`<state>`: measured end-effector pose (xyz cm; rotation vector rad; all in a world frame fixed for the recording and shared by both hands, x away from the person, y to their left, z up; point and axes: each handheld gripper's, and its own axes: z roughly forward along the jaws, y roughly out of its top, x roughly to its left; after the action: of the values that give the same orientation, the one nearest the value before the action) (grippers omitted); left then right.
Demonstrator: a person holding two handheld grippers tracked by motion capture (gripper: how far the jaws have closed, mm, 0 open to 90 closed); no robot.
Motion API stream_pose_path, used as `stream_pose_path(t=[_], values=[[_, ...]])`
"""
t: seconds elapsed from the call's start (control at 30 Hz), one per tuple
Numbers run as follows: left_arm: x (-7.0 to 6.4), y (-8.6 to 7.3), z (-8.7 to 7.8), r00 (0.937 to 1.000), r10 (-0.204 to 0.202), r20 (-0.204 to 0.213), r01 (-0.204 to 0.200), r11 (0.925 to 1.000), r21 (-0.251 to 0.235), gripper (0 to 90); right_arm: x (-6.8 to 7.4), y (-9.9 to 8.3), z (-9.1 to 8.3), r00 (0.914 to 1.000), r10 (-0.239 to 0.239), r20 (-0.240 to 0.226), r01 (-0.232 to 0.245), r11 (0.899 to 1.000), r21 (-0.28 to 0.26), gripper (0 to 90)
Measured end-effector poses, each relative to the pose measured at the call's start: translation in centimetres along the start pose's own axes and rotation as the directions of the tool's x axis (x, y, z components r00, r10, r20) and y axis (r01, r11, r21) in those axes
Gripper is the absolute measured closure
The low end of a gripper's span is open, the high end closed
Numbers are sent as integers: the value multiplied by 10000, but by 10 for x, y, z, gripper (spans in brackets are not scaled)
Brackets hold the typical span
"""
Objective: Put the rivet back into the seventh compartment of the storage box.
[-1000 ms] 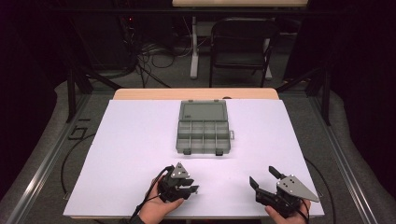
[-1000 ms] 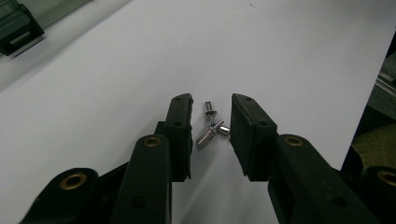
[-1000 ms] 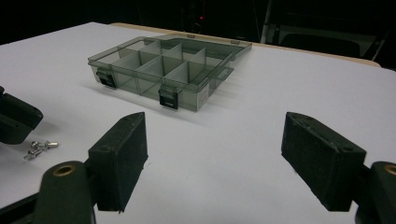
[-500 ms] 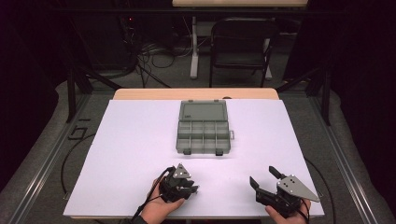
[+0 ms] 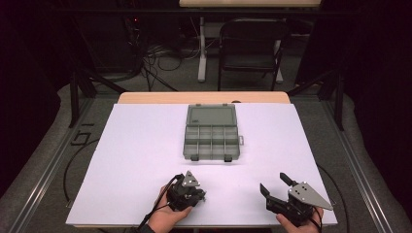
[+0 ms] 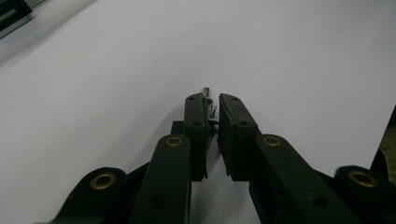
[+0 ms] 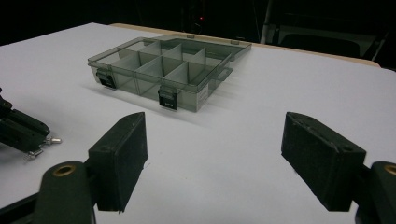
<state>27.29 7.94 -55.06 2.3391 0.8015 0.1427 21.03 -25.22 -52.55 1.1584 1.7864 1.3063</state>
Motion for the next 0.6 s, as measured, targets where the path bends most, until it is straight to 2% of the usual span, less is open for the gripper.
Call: stream_pose_path(t=[0.27, 0.3, 0.6], values=[[1, 0, -2, 10000, -42, 39, 42, 10000, -43, 824, 0, 0, 0, 10000, 9, 9, -9, 10000, -8, 224], [1, 1, -3, 9999, -72, 76, 73, 10000, -64, 859, 0, 0, 0, 10000, 22, 7, -22, 10000, -4, 224], [5, 9, -16, 9997, -221, 121, 226, 9986, -471, 862, -1, 0, 0, 10000, 29, 26, -29, 10000, 30, 224]])
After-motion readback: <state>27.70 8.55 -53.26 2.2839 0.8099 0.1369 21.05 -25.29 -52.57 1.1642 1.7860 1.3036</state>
